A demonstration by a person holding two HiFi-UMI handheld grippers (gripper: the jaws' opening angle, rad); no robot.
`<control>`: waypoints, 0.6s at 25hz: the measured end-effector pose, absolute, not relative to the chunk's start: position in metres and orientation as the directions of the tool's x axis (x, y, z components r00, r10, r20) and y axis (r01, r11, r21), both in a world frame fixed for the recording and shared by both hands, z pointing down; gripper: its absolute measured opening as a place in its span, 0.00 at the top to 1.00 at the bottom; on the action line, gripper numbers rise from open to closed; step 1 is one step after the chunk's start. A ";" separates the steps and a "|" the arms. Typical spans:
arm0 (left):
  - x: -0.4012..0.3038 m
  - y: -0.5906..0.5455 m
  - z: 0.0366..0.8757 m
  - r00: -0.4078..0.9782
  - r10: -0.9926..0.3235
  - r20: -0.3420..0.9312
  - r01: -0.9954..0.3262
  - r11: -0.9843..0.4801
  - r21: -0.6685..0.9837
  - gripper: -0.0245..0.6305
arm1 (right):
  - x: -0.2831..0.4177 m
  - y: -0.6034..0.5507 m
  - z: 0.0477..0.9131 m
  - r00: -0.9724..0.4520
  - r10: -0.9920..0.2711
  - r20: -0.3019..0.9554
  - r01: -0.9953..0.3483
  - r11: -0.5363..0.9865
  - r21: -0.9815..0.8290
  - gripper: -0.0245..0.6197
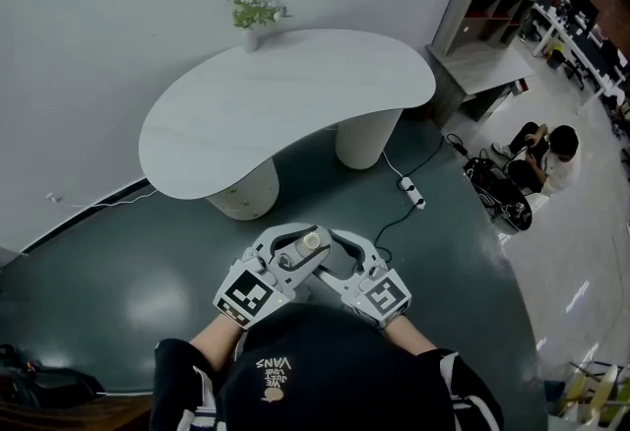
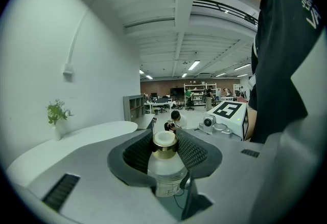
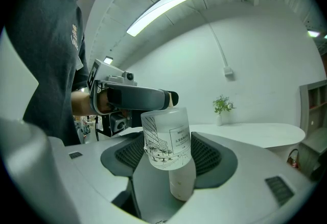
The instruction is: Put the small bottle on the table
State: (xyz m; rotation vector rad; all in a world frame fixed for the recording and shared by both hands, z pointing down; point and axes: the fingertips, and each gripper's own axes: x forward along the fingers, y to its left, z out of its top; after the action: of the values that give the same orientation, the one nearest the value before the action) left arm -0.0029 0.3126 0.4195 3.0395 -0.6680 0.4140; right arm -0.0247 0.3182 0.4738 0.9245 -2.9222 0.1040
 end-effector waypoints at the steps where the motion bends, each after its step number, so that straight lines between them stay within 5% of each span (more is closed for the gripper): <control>1: -0.003 0.307 0.419 0.877 -0.408 0.254 -0.408 -0.911 -0.055 0.72 | -0.025 0.313 0.476 -0.810 -0.576 0.106 -0.583 0.811 -0.050 0.56; 15: -0.039 0.197 0.419 0.906 -0.331 0.264 -0.326 -0.943 -0.065 0.72 | -0.061 0.198 0.468 -0.744 -0.647 0.165 -0.663 0.746 -0.065 0.56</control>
State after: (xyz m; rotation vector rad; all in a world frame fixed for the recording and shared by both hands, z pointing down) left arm -0.0393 0.1967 0.4190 3.0856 -0.5314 0.4332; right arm -0.0608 0.1976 0.4682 1.0592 -2.8106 0.1798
